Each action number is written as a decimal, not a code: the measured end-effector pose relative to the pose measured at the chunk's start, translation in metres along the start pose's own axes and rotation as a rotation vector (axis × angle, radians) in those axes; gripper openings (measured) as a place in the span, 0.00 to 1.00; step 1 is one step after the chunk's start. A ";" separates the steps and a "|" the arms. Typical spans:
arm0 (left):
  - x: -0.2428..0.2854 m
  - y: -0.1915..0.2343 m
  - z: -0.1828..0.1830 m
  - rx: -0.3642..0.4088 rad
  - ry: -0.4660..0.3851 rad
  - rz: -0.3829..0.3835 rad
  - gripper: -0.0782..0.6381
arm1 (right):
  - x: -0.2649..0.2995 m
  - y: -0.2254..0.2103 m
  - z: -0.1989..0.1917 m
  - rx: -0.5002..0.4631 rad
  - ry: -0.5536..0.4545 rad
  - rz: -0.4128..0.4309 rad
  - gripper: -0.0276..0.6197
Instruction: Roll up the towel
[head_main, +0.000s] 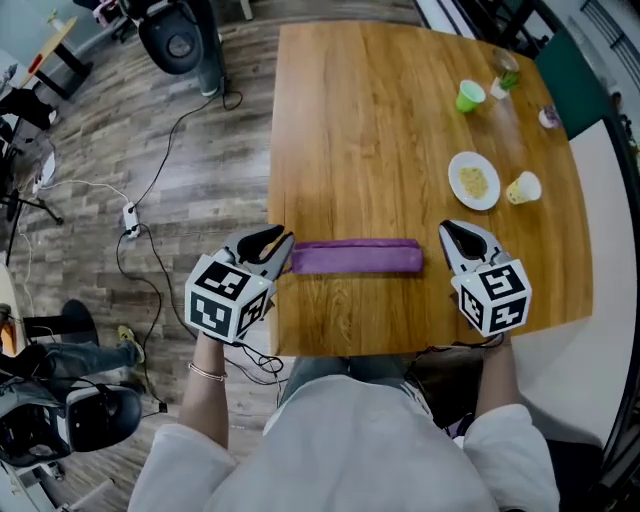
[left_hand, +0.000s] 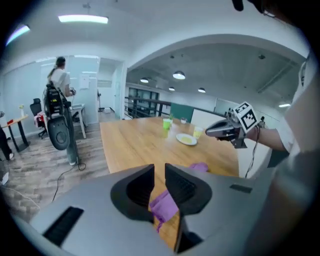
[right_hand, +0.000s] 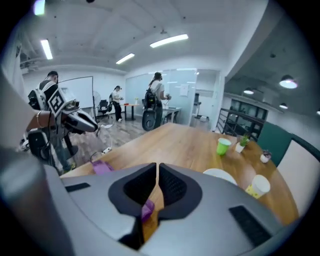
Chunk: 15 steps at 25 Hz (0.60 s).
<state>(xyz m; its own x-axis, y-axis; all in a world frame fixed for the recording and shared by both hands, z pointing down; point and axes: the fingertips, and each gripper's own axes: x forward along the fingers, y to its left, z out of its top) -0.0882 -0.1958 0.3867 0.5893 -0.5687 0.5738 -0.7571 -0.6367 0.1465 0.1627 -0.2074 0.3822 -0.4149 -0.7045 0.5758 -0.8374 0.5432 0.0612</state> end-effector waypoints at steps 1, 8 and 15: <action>-0.004 0.010 0.015 -0.014 -0.059 0.032 0.21 | -0.002 -0.009 0.011 0.024 -0.044 -0.040 0.06; -0.030 0.089 0.088 -0.197 -0.427 0.290 0.15 | -0.028 -0.075 0.055 0.188 -0.321 -0.331 0.04; -0.175 0.023 0.139 -0.115 -0.607 0.401 0.12 | -0.225 -0.054 0.092 0.204 -0.544 -0.576 0.04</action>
<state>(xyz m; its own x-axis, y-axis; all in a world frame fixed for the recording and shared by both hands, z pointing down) -0.1696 -0.1836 0.1774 0.2882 -0.9558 0.0583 -0.9523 -0.2797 0.1218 0.2688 -0.1206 0.1739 0.0291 -0.9994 0.0196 -0.9985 -0.0282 0.0471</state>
